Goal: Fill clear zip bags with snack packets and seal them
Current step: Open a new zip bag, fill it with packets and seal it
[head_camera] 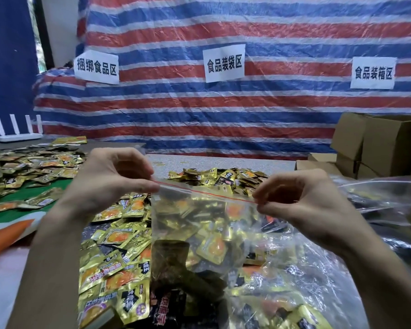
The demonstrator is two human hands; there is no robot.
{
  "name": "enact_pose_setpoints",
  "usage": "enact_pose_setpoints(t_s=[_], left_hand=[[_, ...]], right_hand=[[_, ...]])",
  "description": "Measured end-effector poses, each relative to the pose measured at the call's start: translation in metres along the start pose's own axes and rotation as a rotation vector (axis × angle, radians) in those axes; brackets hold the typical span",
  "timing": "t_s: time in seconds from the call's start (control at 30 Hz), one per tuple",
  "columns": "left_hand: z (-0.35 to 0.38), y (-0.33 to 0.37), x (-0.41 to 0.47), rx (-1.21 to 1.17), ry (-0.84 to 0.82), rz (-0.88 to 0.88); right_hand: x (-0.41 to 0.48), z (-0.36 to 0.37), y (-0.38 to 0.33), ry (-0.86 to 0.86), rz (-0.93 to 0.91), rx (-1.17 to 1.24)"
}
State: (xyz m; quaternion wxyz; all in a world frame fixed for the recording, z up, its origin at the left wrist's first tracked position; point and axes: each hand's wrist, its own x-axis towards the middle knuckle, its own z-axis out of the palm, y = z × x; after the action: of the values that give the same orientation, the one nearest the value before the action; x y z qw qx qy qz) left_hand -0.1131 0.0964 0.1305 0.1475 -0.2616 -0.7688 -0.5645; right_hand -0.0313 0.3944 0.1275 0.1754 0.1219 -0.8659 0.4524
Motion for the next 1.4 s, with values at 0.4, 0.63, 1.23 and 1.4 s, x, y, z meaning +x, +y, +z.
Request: enact_pose_setpoints(t_s=[0.4, 0.63, 1.23, 1.4], left_hand=[[0.026, 0.023, -0.003, -0.071, -0.001, 0.028], [0.057, 0.046, -0.013, 0.031, -0.104, 0.152], [0.056, 0.051, -0.021, 0.278, -0.491, 0.244], [0.051, 0.054, -0.023, 0.304, -0.478, 0.369]], right_hand=[[-0.005, 0.006, -0.011, 0.161, -0.213, -0.295], [-0.015, 0.037, -0.027, 0.076, -0.32, -0.43], [-0.015, 0.029, -0.029, -0.014, -0.328, -0.157], [-0.019, 0.027, -0.036, -0.07, -0.314, -0.079]])
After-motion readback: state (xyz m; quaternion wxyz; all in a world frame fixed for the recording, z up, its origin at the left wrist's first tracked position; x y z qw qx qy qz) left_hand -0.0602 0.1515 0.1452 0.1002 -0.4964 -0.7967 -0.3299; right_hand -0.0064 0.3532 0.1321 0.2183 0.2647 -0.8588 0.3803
